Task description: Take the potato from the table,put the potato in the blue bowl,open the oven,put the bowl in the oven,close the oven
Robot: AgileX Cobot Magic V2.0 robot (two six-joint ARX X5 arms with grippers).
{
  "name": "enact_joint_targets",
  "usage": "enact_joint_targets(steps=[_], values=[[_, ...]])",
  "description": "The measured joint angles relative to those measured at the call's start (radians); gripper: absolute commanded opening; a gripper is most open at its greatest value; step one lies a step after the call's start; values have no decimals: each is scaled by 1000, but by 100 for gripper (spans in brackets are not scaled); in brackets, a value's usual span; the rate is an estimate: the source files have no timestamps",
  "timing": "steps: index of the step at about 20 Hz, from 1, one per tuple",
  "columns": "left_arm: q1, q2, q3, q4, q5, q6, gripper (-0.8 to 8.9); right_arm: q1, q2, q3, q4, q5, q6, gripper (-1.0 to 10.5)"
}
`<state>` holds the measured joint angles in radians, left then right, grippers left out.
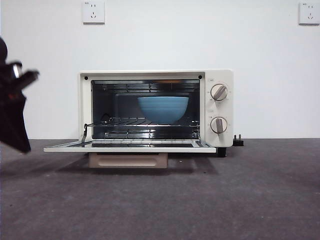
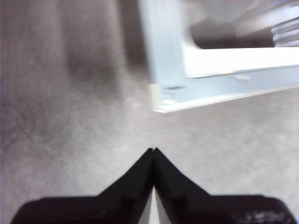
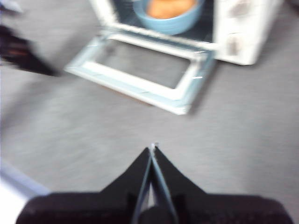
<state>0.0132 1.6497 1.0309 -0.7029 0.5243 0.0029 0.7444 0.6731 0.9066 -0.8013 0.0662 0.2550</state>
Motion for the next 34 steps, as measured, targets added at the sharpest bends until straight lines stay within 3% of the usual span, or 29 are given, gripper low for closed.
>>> enact_joint_targets(steps=[4, 9, 14, 27, 34], values=[[7, 99, 0, 71, 56, -53, -7, 0, -80, 0, 42, -88, 35, -12], [10, 170, 0, 169, 167, -173, -7, 0, -109, 0, 42, -92, 68, -12], [18, 175, 0, 244, 178, -263, -7, 0, -113, 0, 42, -92, 79, -12], [28, 176, 0, 256, 260, -312, -7, 0, -113, 0, 42, -92, 79, -12], [37, 177, -1, 330, 383, -367, -7, 0, -113, 0, 42, -92, 79, -12]])
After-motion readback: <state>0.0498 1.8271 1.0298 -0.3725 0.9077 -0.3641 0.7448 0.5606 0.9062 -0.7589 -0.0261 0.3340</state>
